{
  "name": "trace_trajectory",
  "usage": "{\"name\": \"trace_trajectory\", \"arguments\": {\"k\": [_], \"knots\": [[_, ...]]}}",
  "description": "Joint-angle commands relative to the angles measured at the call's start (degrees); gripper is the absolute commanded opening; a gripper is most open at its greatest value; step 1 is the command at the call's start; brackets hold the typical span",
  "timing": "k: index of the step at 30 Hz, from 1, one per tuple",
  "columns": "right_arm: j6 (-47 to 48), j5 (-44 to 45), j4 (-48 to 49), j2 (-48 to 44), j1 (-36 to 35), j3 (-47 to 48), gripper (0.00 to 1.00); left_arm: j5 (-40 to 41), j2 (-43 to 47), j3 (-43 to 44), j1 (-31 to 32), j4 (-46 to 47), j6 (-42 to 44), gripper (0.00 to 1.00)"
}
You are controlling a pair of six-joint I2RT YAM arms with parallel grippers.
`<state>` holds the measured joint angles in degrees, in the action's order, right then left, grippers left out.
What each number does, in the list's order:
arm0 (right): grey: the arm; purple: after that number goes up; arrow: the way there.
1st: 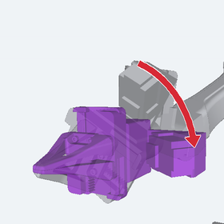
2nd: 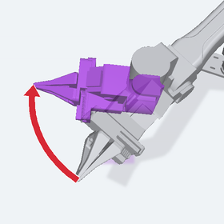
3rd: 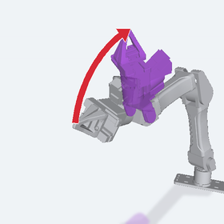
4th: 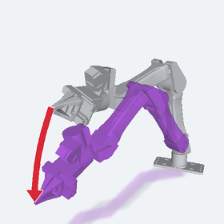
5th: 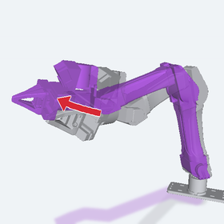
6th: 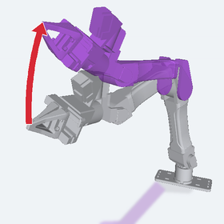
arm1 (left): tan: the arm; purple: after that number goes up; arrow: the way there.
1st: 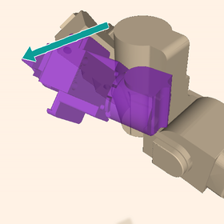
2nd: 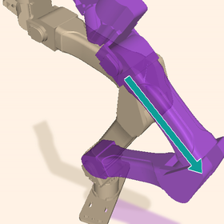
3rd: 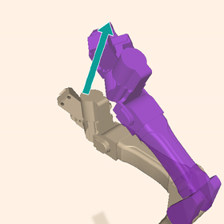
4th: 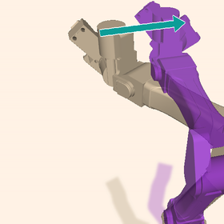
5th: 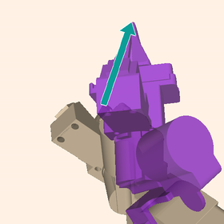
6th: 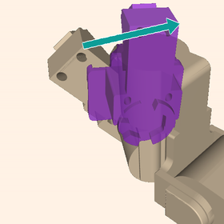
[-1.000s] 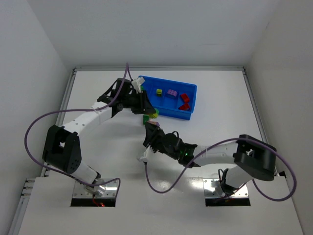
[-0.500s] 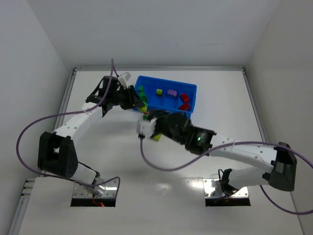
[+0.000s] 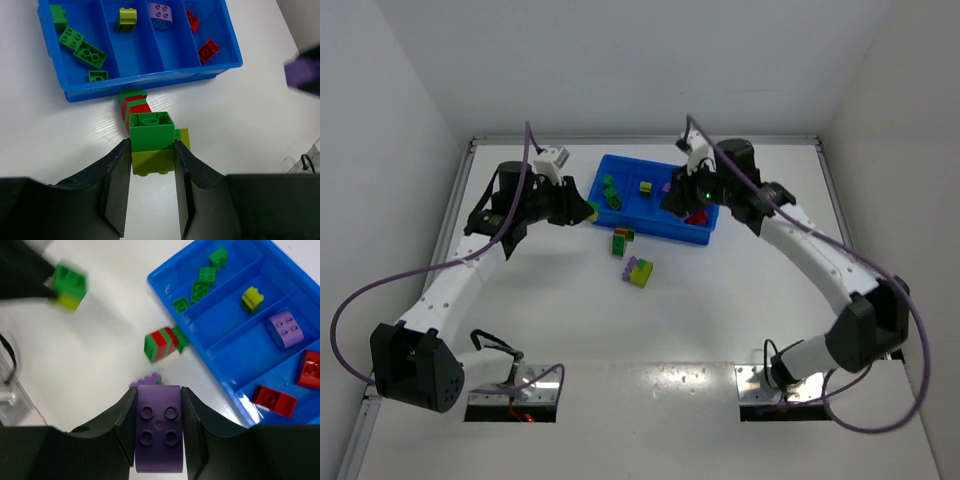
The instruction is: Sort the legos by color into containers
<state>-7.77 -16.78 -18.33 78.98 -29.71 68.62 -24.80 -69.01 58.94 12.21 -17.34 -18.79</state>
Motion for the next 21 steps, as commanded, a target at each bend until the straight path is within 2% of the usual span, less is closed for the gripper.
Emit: {"name": "trace_trajectory", "arguments": {"k": [1, 3, 5, 11, 17, 21], "knots": [[-11.82, -15.88, -1.02, 8.36, 7.72, 9.41, 0.0, -3.76, 1.34, 0.29, -0.61, 0.64, 7.08, 0.0], [-13.85, -18.9, 0.3, 15.57, 12.37, 15.1, 0.0, -4.99, 0.82, 0.3, -0.61, 0.64, 8.32, 0.0], [-12.37, -18.91, 0.84, 19.35, 13.62, 20.38, 0.0, -5.0, -0.5, 1.53, -0.61, -0.49, 9.64, 0.0], [-6.39, -16.37, 0.84, 31.49, 14.25, 28.57, 0.0, -6.84, -3.66, 3.28, -1.13, -1.03, 10.26, 0.0], [-1.9, -14.69, 0.31, 36.16, 13.54, 30.08, 0.0, -8.07, -6.05, 4.43, -1.13, -1.03, 10.26, 0.0], [-0.15, -10.39, 3.3, 37.38, 13.02, 27.27, 0.0, -8.07, -7.1, 4.96, -1.13, -1.03, 10.79, 0.0]]}}
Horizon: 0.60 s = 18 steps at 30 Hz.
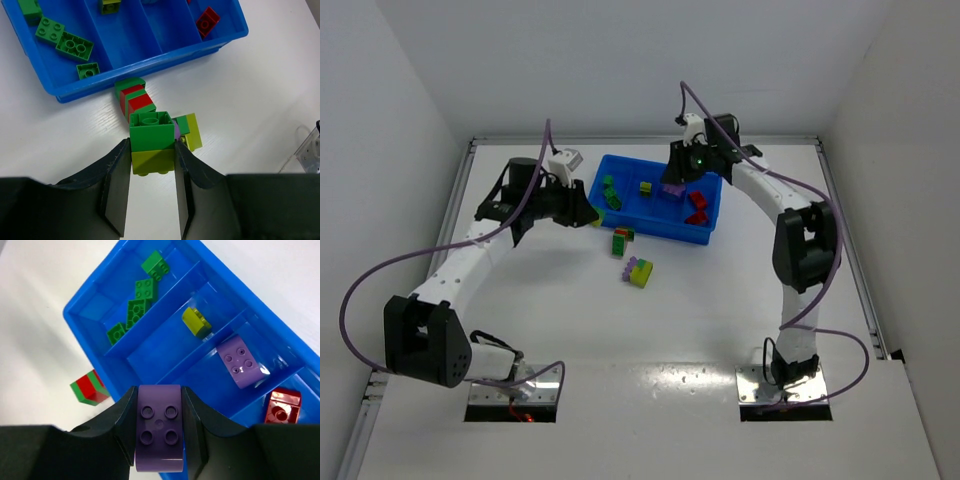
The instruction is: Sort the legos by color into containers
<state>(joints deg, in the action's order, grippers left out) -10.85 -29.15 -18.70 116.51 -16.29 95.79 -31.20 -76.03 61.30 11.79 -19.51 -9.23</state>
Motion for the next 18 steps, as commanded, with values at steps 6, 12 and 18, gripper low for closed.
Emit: {"name": "trace_trajectory", "arguments": {"k": [6, 12, 18], "knots": [[4.78, 5.67, 4.81, 1.52, -0.93, -2.44, 0.0, -1.14, -1.23, 3.13, -0.72, 1.14, 1.24, 0.0], [5.31, 5.51, 4.28, 2.76, -0.93, -4.73, 0.0, -1.67, -2.8, 3.74, -0.72, 1.14, 1.24, 0.0], [5.31, 4.98, 5.42, 4.08, -1.55, -5.79, 0.1, -2.2, -3.34, 4.27, -0.72, 1.14, 1.24, 0.0]]}}
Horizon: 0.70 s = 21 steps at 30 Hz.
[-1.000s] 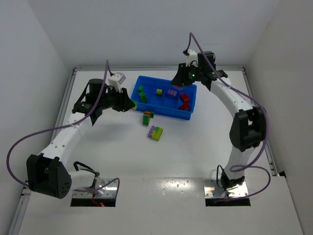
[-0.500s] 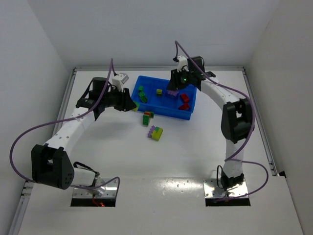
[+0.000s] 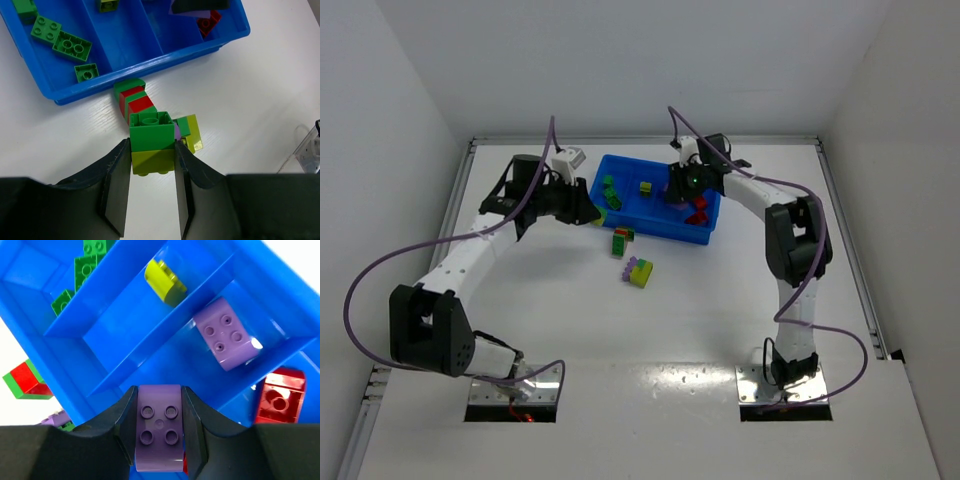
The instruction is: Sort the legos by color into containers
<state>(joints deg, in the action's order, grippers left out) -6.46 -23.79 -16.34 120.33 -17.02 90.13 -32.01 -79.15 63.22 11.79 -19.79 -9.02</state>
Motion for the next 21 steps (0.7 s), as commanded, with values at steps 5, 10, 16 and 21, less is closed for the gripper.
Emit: {"name": "trace_trajectory", "arguments": {"k": [5, 10, 16, 21], "knots": [[0.92, 0.32, 3.59, 0.78, -1.35, -1.26, 0.25, -1.39, -0.21, 2.35, -0.72, 1.42, 1.02, 0.0], [1.45, 2.34, 4.2, -0.36, -1.35, -2.49, 0.56, -1.92, -0.74, 2.35, -0.72, 1.42, 1.02, 0.0], [0.92, -3.35, 7.37, -8.0, -1.18, -6.89, 0.69, -17.0, -2.41, 1.73, -3.79, 3.61, 0.5, 0.0], [0.21, -23.37, 6.67, -16.08, 0.84, -8.91, 0.69, -36.52, -7.24, 0.94, -6.87, 5.29, -0.21, 0.0]]}}
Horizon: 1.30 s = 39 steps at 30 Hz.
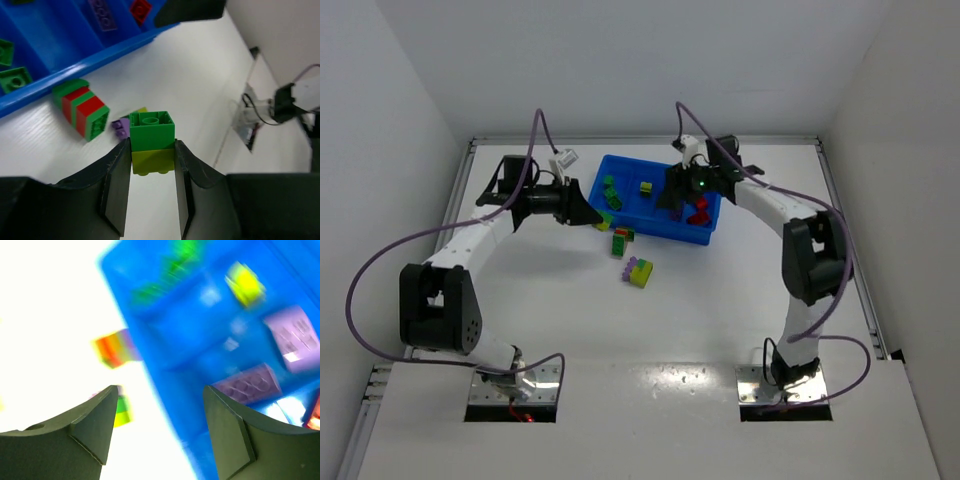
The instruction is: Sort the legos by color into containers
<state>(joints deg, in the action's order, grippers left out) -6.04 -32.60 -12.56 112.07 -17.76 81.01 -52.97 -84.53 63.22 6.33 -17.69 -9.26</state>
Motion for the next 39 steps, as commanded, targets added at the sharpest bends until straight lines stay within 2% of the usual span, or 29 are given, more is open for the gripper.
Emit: {"name": "trace_trajectory", "arguments": {"k": [1, 4, 8, 10, 15, 21, 37, 39], "knots": [[-0.2, -21.12, 2.11, -9.49, 2.28, -0.41, 0.69, -18.89, -1.86, 0.94, -1.41, 3.8, -0.58, 0.0], [-3.34, -31.08, 2.18, -11.51, 2.29, -2.86, 0.69, -25.22, -4.14, 0.94, -1.41, 5.04, -2.07, 0.0], [-7.22, -33.41, 9.64, -14.16, -0.34, -7.79, 0.69, -31.57, -5.91, 0.94, -0.8, 5.74, -2.61, 0.0], [-7.23, -35.42, 8.26, -13.38, -2.27, -7.8, 0.71, -32.81, -5.91, 0.94, -0.18, 5.74, -2.61, 0.0], [-4.16, -37.88, 1.05, -10.04, -4.73, -2.09, 0.71, -32.81, -4.06, 0.42, 1.93, 6.27, -3.75, 0.0], [-4.68, -38.42, 0.52, -10.03, -6.76, -1.04, 0.72, -32.11, -2.48, -0.73, 4.21, 7.93, -4.28, 0.0], [-4.68, -39.56, -1.24, -7.22, -10.89, 0.81, 0.72, -31.05, -1.95, -1.79, 5.27, 9.61, -5.95, 0.0], [-3.98, -39.56, -1.95, -7.22, -11.42, 0.81, 0.69, -31.05, -1.95, -1.79, 5.27, 9.61, -5.95, 0.0]]}}
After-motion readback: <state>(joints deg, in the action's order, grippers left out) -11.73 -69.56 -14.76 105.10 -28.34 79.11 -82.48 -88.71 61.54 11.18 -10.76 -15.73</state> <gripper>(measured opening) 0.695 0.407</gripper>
